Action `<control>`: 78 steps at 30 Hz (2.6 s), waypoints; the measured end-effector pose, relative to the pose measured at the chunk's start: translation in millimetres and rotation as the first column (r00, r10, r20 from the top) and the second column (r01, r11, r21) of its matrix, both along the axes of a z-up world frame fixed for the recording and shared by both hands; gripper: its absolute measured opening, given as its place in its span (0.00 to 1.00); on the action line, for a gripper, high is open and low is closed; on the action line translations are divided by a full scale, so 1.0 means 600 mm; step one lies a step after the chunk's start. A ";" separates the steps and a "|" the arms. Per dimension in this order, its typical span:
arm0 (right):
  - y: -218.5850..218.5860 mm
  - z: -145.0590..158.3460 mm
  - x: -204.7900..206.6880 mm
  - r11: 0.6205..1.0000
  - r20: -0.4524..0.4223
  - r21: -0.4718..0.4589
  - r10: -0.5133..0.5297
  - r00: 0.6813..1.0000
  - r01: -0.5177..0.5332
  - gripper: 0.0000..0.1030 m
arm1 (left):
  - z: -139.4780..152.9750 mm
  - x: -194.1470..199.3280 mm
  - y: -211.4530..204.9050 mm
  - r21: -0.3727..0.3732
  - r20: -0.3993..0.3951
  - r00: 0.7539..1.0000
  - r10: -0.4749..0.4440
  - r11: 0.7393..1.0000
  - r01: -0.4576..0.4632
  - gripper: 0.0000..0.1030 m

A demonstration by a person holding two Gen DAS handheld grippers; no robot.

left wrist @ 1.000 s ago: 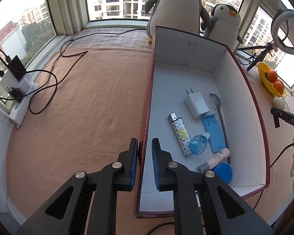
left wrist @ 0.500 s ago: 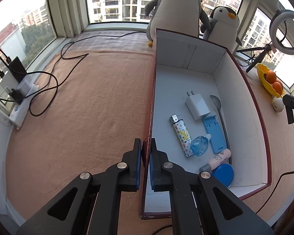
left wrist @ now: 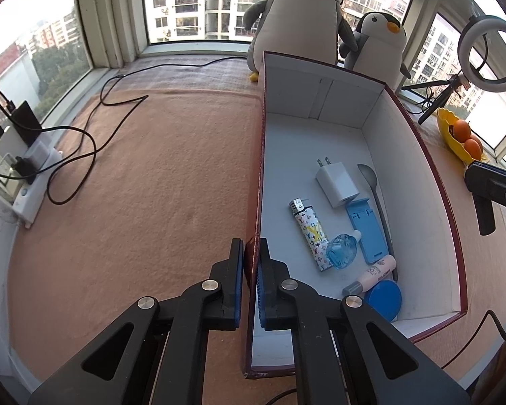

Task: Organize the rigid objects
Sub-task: 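Carry the hammer into the box and open the right gripper, then move the right gripper to the wooden clothespin and grasp it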

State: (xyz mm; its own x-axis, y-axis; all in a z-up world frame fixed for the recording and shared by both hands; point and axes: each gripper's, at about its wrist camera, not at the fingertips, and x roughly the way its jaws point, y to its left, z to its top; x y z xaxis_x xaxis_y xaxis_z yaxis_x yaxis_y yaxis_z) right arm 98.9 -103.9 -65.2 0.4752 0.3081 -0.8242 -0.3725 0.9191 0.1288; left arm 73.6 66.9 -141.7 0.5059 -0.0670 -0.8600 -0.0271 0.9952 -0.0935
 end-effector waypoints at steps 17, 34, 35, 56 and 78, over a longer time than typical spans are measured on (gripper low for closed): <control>0.060 -0.035 0.002 0.999 -0.061 0.006 0.036 0.997 -0.036 0.14 | 0.000 -0.001 0.001 -0.006 0.002 1.000 -0.009 1.000 0.009 0.06; 0.059 -0.035 0.003 0.999 -0.039 -0.004 0.041 0.998 -0.041 0.49 | -0.001 0.000 0.002 0.001 -0.001 1.000 -0.007 1.000 0.007 0.06; 0.058 -0.034 0.004 0.999 -0.038 -0.003 0.039 0.999 -0.039 0.49 | -0.001 0.000 0.002 0.000 -0.001 1.000 -0.006 1.000 0.006 0.06; -0.133 -0.021 0.008 0.973 -0.024 0.039 -0.225 0.974 0.226 0.53 | -0.001 0.002 0.001 0.016 -0.012 1.000 -0.005 1.000 0.005 0.06; -0.245 -0.174 0.053 0.922 -0.270 0.010 -0.370 0.889 0.387 0.48 | 0.003 0.001 -0.005 0.033 -0.033 0.999 0.011 0.999 -0.009 0.06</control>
